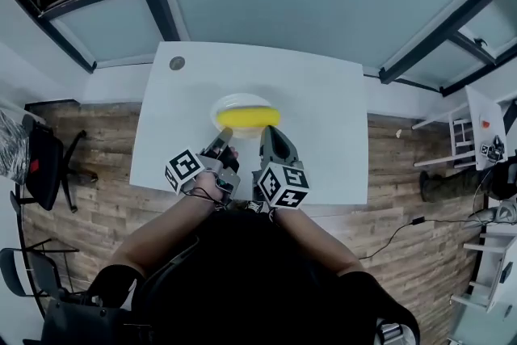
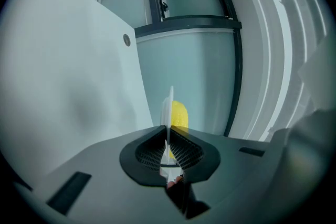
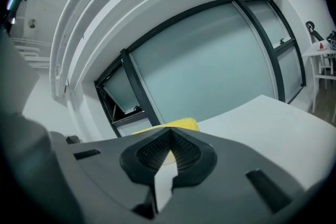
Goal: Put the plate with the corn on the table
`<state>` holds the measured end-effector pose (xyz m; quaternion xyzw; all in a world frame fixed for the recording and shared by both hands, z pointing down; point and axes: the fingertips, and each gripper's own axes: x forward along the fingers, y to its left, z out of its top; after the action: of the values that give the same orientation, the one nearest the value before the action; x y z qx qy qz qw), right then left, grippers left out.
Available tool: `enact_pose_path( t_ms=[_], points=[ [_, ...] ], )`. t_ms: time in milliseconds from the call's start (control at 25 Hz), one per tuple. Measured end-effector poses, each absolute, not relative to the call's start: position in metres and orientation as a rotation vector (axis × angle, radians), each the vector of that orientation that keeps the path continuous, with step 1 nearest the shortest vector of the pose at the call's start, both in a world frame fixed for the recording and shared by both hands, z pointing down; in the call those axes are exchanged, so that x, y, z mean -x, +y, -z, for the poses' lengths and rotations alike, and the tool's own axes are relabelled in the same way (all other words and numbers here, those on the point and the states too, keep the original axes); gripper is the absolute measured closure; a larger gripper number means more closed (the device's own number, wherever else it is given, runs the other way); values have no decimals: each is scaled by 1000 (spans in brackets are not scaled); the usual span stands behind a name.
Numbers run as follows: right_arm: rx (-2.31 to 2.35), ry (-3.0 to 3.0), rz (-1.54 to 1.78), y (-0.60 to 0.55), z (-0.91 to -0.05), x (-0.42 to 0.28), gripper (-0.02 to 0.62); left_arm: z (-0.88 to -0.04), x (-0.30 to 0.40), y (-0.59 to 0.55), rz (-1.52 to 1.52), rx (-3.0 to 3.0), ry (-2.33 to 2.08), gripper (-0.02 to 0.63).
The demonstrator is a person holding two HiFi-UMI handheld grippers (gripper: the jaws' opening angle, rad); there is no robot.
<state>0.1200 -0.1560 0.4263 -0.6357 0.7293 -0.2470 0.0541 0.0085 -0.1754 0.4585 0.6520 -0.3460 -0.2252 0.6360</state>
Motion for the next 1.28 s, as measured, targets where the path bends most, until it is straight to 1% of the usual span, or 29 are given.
enact_pose_path(
  t_ms=[360, 640, 960, 1280],
  points=[
    [1871, 2240, 813, -177, -434, -131, 594, -465, -21, -187, 519, -1484, -830, 588],
    [1925, 2208, 902, -204, -457, -127, 594, -486, -15, -220, 497, -1451, -819, 588],
    [1985, 2157, 919, -220, -479, -125, 594, -510, -19, -244, 488, -1477, -769, 588],
    [2032, 2124, 976, -281, -512, -116, 594, -554, -23, -314, 455, -1486, -708, 586]
  ],
)
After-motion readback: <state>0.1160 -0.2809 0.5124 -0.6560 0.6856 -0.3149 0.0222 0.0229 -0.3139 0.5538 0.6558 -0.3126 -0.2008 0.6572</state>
